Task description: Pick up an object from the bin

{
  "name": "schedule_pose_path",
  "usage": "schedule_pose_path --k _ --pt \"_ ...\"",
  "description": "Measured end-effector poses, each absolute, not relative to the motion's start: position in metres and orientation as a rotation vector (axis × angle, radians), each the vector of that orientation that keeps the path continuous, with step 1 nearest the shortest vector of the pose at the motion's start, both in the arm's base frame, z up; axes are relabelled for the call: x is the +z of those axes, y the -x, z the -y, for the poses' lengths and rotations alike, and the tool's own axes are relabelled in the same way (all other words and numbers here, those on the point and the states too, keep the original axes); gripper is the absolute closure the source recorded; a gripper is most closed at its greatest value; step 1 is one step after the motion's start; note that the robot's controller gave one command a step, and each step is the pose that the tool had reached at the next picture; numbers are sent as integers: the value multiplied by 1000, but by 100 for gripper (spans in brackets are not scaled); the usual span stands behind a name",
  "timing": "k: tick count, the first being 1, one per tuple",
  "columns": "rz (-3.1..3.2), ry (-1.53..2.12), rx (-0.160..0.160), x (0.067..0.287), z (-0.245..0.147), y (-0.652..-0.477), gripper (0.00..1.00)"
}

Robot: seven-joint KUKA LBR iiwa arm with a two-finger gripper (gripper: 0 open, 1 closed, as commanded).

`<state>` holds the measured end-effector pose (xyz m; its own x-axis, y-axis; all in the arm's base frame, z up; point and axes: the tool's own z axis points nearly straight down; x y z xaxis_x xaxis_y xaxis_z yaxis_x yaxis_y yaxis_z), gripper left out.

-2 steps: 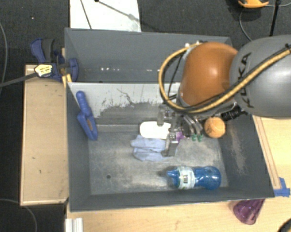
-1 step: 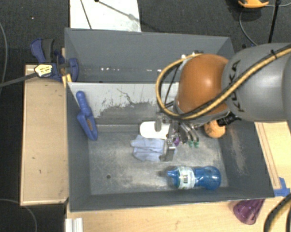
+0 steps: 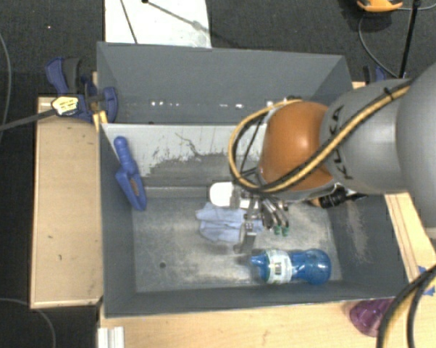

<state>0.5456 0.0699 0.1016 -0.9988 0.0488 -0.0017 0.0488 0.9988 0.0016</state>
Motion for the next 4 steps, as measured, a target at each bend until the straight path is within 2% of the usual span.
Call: schedule_pose_path --k 1,2,4 --pt "-3133 -19 3 84 -79 -556 0" --pt "-3134 -34 5 71 -78 -563 100" --pt "-3133 -17 6 71 -77 -564 100"
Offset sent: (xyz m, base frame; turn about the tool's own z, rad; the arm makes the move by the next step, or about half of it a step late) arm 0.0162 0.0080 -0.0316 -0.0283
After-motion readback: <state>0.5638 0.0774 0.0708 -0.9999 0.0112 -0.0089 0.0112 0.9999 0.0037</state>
